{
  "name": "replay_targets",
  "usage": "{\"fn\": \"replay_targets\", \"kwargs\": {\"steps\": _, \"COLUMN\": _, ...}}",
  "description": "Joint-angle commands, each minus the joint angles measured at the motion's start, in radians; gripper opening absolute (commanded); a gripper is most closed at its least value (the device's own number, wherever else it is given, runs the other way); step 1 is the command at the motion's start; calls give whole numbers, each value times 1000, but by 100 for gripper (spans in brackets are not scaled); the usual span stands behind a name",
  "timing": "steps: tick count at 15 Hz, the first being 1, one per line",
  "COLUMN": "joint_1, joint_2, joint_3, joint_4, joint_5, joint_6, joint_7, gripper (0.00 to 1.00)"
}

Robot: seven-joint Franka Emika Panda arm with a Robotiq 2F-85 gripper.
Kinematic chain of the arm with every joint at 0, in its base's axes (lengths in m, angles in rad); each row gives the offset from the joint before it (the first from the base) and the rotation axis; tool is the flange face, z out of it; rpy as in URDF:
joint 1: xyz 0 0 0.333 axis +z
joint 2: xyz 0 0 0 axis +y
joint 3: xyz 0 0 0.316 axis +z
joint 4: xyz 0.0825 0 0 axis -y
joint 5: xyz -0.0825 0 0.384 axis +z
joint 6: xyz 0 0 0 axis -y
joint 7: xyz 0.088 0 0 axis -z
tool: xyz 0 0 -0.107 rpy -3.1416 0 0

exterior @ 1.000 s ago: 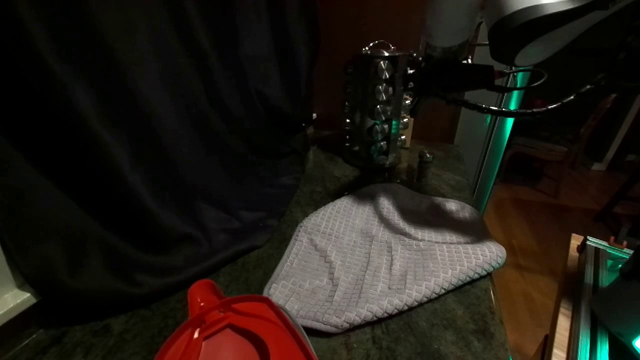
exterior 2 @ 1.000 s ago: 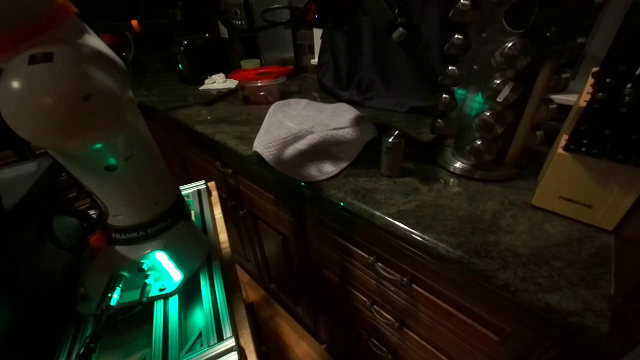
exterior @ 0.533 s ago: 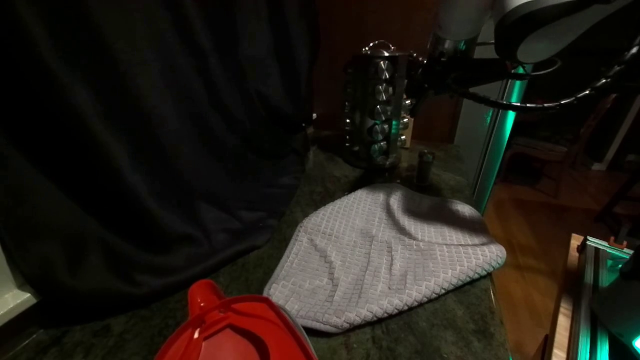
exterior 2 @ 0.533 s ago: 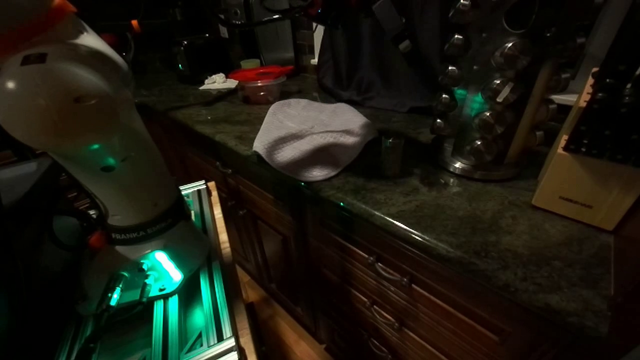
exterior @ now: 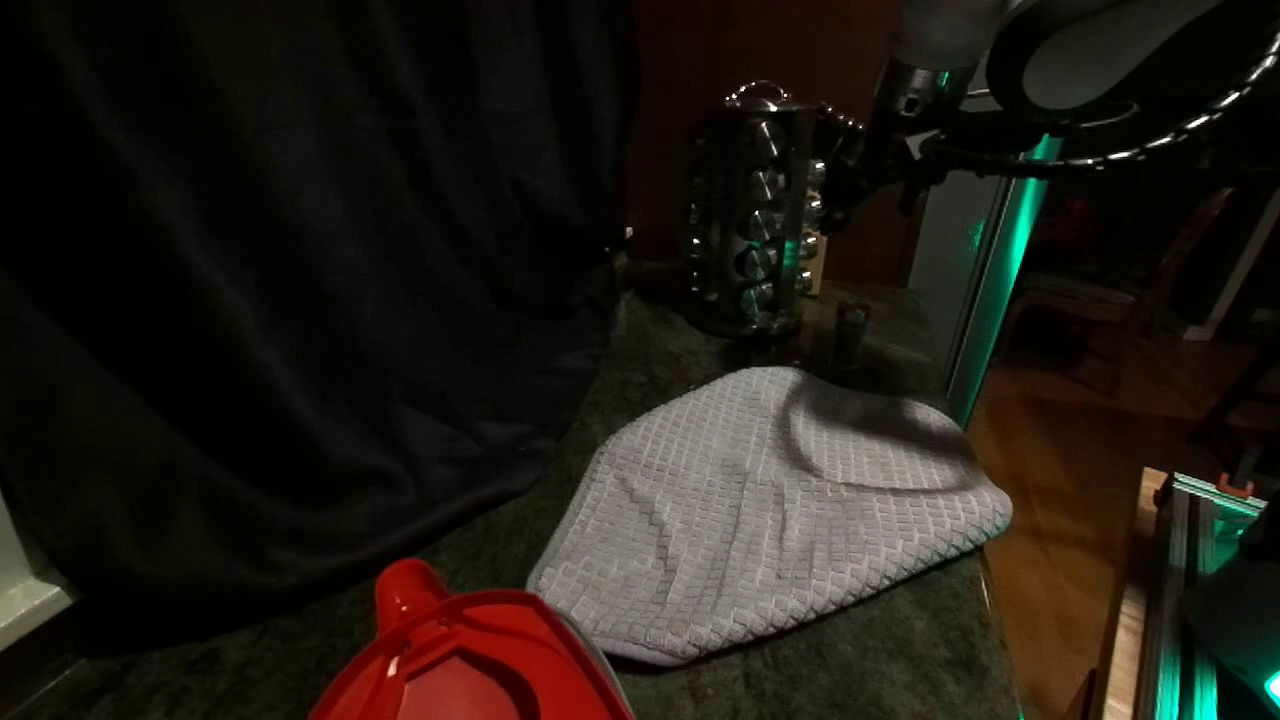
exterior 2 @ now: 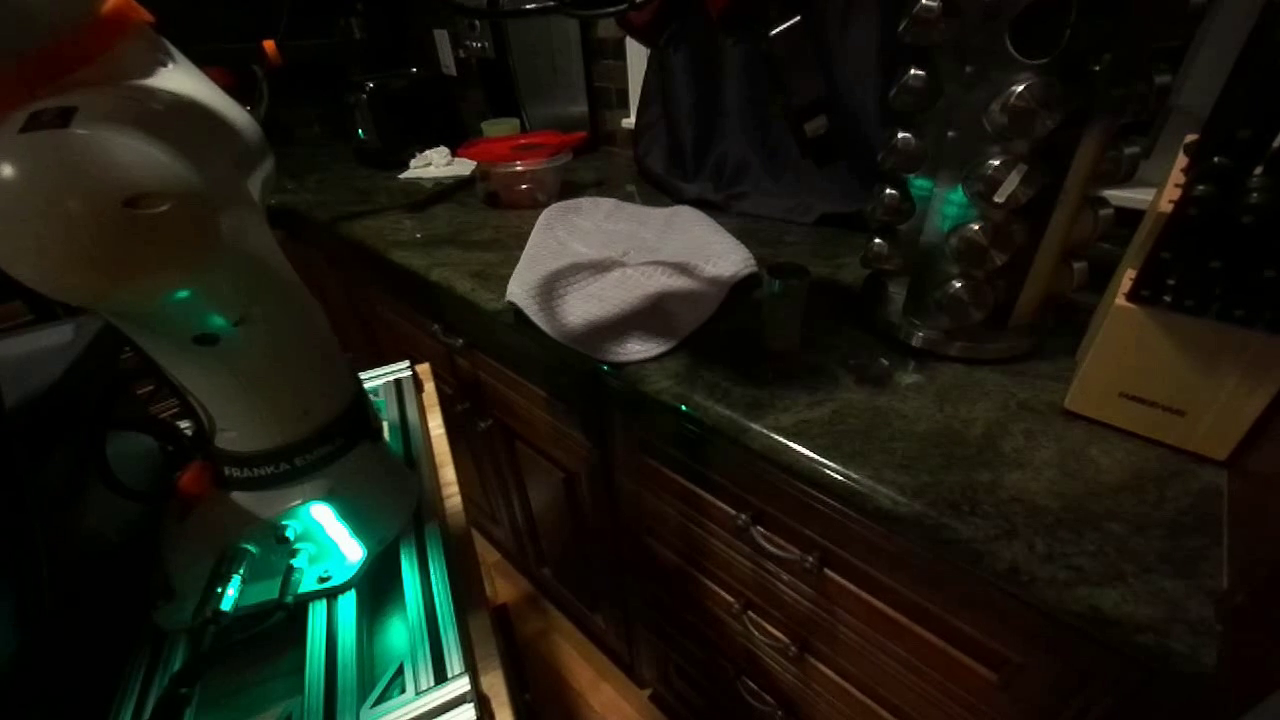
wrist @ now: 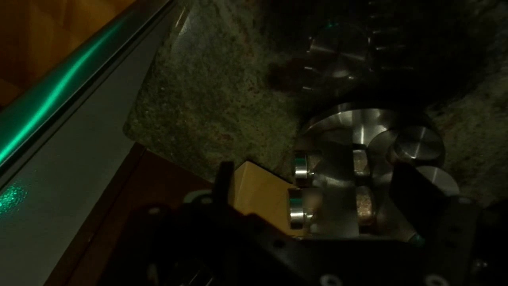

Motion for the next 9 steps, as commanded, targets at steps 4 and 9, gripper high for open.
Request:
{"fn": "replay_targets", "kwargs": {"steps": 4, "joint_1": -80, "joint_2": -19, "joint_3": 62, "joint_4": -9, "joint_5": 161, "joint_6": -21, "joint_7": -203, "gripper": 100}}
{"fn": "replay_targets", "kwargs": {"steps": 9, "joint_1": -119, "joint_2": -21, "joint_3": 85, "joint_4": -8, "joint_5": 173, "joint_6": -37, "joint_7": -315, "gripper": 100}}
